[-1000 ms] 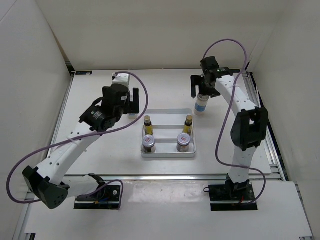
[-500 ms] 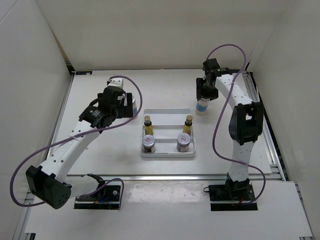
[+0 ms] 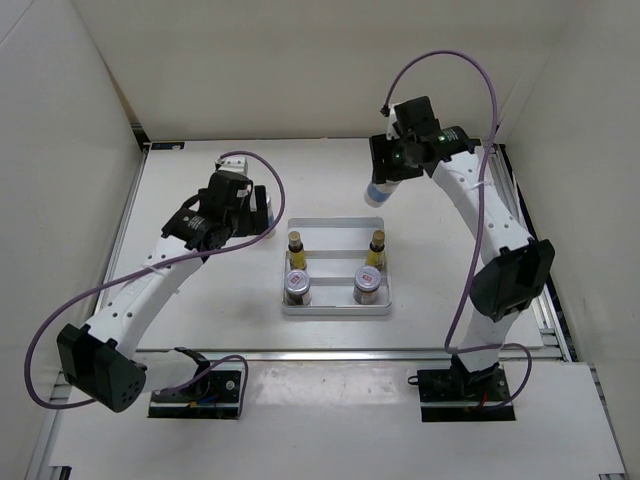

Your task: Organize the condiment bottles

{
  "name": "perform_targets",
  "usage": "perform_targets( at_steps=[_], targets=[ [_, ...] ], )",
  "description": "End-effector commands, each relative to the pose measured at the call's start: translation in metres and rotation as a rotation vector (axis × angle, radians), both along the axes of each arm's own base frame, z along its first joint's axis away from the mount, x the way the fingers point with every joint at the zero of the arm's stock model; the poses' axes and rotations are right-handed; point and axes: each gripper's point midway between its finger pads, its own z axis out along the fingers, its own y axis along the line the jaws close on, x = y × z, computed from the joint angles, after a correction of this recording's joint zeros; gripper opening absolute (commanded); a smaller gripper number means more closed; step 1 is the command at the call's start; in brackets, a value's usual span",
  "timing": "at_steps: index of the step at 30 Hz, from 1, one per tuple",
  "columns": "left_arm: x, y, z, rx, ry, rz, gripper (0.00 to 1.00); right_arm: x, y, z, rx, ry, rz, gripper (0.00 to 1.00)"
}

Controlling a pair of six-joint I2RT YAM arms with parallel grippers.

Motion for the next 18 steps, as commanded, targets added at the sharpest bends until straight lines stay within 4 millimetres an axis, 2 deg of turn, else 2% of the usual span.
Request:
perform_targets(
  at_steps=[1,3,5,7,8,12,15,17,18],
  targets=[
    [0.001,-0.004,-0.002,-0.029,0.008,0.000,1.00,-0.015,0.024,0.000,0.036,0.000,0.092,0.31],
    [0.001,-0.004,-0.002,-0.029,0.008,0.000,1.00,-0.022,0.030,-0.011,0.034,0.031,0.114,0.31],
    [0.001,-0.004,-0.002,-0.029,0.008,0.000,1.00,-0.030,0.037,-0.031,0.012,0.081,0.135,0.30],
    [0.002,-0.002,-0.002,-0.035,0.011,0.002,1.00,-0.031,0.037,-0.044,0.002,0.105,0.135,0.30],
    [0.001,-0.002,0.001,-0.040,0.002,0.002,1.00,-0.034,0.038,-0.057,-0.025,0.131,0.146,0.30],
    [0.002,0.004,0.004,-0.050,-0.004,0.018,1.00,-0.034,0.037,-0.075,-0.039,0.150,0.153,0.28],
    [0.001,0.009,0.003,-0.043,-0.005,0.021,1.00,-0.031,0.039,-0.085,-0.040,0.151,0.153,0.34],
    [0.001,0.012,-0.001,-0.039,0.003,0.031,1.00,-0.028,0.038,-0.093,-0.052,0.159,0.147,0.34],
    [0.001,0.012,-0.001,-0.039,0.003,0.031,1.00,-0.028,0.038,-0.093,-0.053,0.159,0.147,0.39]
  ],
)
